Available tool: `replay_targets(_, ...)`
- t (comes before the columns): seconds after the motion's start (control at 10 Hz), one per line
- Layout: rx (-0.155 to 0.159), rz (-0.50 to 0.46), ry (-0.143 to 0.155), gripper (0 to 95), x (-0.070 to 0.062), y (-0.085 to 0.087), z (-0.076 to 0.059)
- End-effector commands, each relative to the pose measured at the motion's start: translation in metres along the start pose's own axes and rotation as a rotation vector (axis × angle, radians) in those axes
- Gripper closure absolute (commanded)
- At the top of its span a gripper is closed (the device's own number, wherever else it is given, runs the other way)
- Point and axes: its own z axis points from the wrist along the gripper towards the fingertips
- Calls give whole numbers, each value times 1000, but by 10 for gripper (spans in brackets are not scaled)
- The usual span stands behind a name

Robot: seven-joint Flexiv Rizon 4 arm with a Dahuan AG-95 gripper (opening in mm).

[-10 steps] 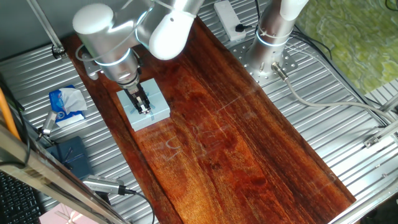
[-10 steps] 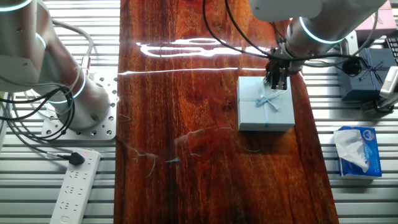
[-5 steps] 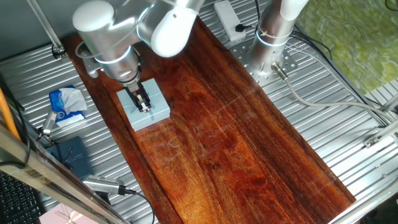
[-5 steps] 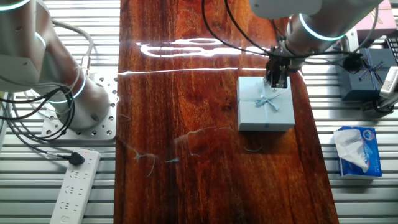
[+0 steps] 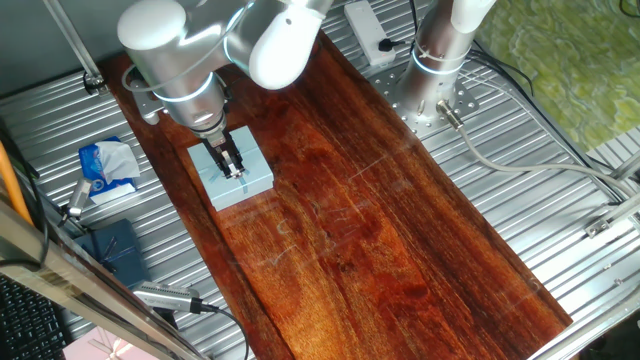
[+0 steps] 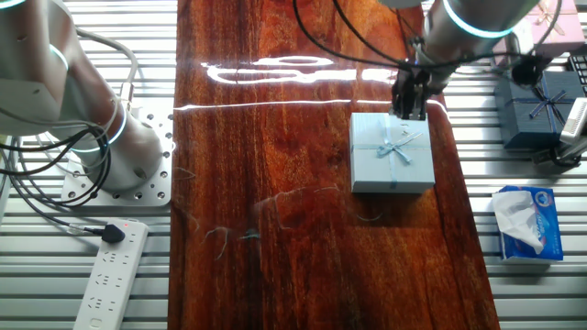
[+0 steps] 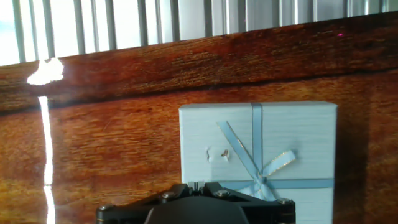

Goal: Slide the outer casing onto the gift box

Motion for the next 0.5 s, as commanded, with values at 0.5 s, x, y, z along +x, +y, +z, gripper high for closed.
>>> replay_targets(0.5, 46, 10, 1, 950, 22, 8, -35)
